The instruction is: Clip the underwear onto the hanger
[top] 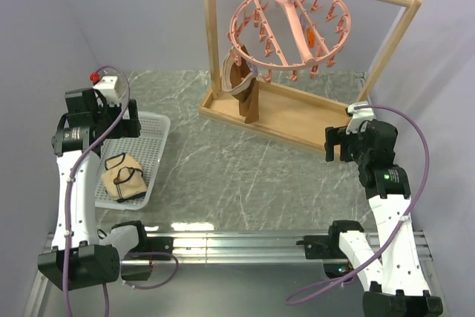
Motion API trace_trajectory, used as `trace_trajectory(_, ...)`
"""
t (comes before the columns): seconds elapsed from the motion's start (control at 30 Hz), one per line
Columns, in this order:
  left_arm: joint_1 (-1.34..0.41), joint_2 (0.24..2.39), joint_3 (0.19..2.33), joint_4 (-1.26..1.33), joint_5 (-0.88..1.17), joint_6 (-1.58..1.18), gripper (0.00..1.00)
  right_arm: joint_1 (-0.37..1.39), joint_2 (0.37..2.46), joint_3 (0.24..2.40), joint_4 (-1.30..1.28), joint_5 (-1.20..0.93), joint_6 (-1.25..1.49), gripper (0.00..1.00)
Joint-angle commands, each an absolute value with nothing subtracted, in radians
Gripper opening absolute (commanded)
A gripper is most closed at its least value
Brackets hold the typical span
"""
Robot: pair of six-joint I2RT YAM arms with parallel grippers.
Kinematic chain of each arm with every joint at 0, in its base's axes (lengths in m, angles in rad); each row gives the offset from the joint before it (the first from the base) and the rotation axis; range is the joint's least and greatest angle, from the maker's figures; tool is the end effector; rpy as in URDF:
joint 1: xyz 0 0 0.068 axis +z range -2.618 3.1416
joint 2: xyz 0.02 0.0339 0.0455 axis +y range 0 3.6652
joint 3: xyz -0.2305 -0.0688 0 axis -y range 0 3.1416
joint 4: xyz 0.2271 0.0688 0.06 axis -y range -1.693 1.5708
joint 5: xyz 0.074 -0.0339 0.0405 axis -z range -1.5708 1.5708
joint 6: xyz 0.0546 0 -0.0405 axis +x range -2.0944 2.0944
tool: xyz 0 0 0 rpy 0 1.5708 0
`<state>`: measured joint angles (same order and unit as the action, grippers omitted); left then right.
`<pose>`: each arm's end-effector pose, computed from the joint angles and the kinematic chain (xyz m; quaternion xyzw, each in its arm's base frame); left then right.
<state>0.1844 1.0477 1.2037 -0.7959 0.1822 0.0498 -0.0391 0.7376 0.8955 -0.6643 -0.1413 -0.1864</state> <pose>0.2203 0.0310 0.3315 -0.0191 0.8906 -0.0285 0.4534 0.1764 0.0008 0.3014 -0.0990 0.8546 0.0035 0.5098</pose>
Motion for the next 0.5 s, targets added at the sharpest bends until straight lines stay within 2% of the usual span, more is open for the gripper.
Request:
trace_trajectory(0.0,0.186,1.068,1.337,-0.912,0.169,0.155,0.99,-0.040,0.742,0.902,-0.666,-0.149,-0.233,1.00)
trace_trajectory(0.17,0.201,1.172,1.453,-1.086,0.147,0.319,0.99,-0.038,0.796,0.907,-0.696,-0.198,-0.271,1.00)
trace_trajectory(0.33,0.206,1.198,1.378,-1.183,0.153,0.416,0.99,-0.032,0.842,0.907,-0.715,-0.201,-0.298,0.99)
trace_trajectory(0.47,0.206,1.207,1.219,-1.155,0.130,0.426,0.99,-0.026,0.867,0.902,-0.724,-0.222,-0.319,0.99)
